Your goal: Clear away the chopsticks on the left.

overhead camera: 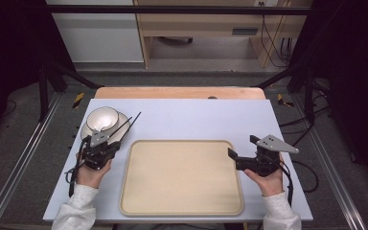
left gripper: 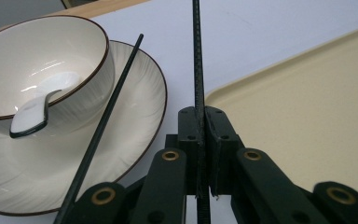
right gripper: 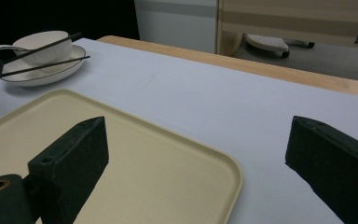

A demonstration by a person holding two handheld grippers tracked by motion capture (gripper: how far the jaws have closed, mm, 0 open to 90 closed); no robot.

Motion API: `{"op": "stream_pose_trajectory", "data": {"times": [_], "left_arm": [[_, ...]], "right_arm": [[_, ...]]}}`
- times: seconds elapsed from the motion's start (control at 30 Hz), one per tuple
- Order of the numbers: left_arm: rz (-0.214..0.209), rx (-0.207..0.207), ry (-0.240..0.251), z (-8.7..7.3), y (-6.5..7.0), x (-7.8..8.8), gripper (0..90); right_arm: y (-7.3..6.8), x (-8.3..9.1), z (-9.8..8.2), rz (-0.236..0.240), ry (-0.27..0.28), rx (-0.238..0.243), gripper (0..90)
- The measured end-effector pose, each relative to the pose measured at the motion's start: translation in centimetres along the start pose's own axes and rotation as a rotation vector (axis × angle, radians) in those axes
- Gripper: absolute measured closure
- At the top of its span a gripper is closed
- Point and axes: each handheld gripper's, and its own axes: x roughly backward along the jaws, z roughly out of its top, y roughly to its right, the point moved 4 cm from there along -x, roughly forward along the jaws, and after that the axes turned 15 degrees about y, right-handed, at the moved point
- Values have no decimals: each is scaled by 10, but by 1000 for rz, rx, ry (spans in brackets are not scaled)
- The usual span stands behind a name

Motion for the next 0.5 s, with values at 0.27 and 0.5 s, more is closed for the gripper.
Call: {"op": "stream_pose_trajectory", "data": {"times": [0.27, 0.5], "left_arm": [[66, 60, 67, 5, 27, 17, 853], [105, 97, 90, 7, 48, 26, 853]], "right_arm": [[3, 2, 1, -5, 9, -11, 62], [2, 3, 0, -6, 6, -9, 63]]}}
